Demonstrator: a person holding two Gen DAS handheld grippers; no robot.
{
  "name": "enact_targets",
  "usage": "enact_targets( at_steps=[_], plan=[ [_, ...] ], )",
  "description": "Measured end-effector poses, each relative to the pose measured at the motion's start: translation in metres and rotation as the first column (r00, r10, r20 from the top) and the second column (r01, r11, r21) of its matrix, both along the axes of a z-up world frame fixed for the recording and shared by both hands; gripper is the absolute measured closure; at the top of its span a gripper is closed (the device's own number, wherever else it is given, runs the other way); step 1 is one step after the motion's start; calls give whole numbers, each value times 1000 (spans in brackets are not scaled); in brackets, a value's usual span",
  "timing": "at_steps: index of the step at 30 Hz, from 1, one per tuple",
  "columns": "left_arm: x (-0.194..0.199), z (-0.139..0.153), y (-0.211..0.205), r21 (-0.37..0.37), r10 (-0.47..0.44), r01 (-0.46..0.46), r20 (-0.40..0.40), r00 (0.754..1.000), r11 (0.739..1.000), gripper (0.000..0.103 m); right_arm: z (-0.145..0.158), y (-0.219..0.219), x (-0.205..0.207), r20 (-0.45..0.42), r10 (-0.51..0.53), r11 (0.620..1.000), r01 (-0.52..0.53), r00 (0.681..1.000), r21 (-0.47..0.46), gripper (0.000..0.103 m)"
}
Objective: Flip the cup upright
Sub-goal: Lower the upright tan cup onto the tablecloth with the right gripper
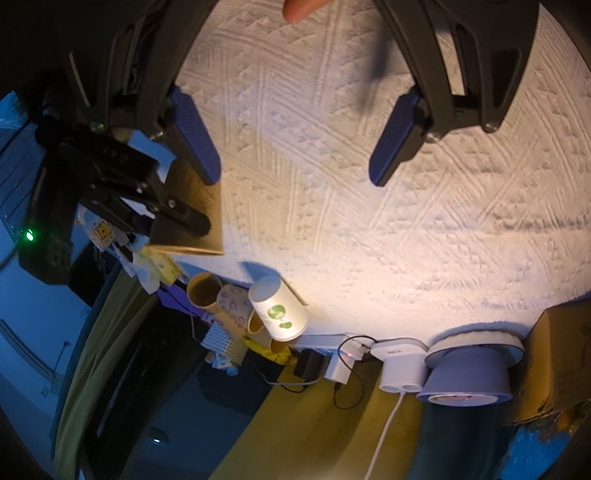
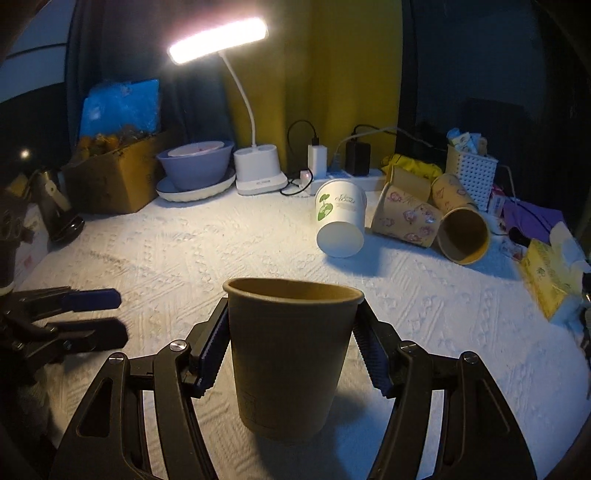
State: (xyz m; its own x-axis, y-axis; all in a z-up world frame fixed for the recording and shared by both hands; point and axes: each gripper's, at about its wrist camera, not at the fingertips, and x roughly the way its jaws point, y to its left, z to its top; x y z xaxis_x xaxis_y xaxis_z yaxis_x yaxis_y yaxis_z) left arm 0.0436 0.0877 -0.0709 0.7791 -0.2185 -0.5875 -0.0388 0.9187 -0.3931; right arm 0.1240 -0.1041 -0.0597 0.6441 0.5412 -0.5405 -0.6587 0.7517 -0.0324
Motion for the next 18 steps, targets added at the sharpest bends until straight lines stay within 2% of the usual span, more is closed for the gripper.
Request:
enact_targets(
  at_steps=[6, 18],
  plan=[
    [-3, 1, -8, 20, -9, 9, 2, 1000, 1000, 19, -2, -19, -22, 21, -12, 999, 11, 1000, 31, 36],
    [-17, 4, -27, 96, -10, 6, 38, 999, 995, 19, -9, -29, -46, 48, -1, 1000, -1, 999, 30, 36]
  ],
)
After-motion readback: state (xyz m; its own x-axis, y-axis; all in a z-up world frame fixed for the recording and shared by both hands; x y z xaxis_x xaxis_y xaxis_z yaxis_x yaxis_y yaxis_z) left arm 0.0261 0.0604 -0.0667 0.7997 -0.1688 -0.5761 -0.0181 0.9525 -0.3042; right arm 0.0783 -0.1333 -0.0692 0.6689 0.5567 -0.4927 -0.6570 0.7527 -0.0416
